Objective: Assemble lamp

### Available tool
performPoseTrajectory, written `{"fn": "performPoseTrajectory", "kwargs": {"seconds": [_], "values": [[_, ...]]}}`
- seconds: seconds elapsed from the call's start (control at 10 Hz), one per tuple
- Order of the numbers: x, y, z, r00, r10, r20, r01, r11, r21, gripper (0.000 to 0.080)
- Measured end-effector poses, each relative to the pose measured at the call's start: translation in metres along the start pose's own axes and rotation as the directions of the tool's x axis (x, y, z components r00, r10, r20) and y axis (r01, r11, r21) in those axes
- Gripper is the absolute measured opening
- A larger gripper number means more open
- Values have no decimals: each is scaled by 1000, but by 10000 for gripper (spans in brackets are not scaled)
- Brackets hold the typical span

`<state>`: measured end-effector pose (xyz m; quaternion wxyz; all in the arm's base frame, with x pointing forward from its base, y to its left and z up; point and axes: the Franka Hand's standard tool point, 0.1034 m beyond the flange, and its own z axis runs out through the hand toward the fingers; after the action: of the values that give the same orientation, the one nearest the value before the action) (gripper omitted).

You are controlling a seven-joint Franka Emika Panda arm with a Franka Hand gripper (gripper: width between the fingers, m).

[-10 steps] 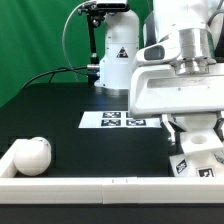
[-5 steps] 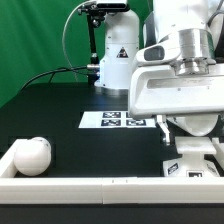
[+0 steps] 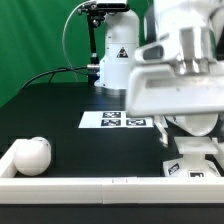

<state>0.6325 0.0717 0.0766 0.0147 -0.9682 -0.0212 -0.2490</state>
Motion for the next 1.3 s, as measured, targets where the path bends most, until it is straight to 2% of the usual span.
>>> {"fn": "performPoseTrajectory", "kwargs": {"seconds": [0.4,0.5,0.6,0.7,0.8,0.9,1.0,1.1,1.2,1.3], "values": [[-8,-2,5,1000,-5,23,5,1000,2,698],[-7,2,2,998,-21,53,21,1000,4,698],[4,28,-14,994,-78,81,79,997,-1,698],[5,50,-29,986,-70,151,69,998,8,698],[1,64,-42,968,-59,246,54,998,27,698],[1,76,-45,960,-57,274,52,998,26,698],[-11,81,-46,931,-36,364,24,999,38,698],[-13,75,-48,897,4,442,-26,999,43,698],[-11,72,-48,869,-7,495,-26,998,59,698],[-10,71,-47,855,-10,519,-29,997,66,698]]}}
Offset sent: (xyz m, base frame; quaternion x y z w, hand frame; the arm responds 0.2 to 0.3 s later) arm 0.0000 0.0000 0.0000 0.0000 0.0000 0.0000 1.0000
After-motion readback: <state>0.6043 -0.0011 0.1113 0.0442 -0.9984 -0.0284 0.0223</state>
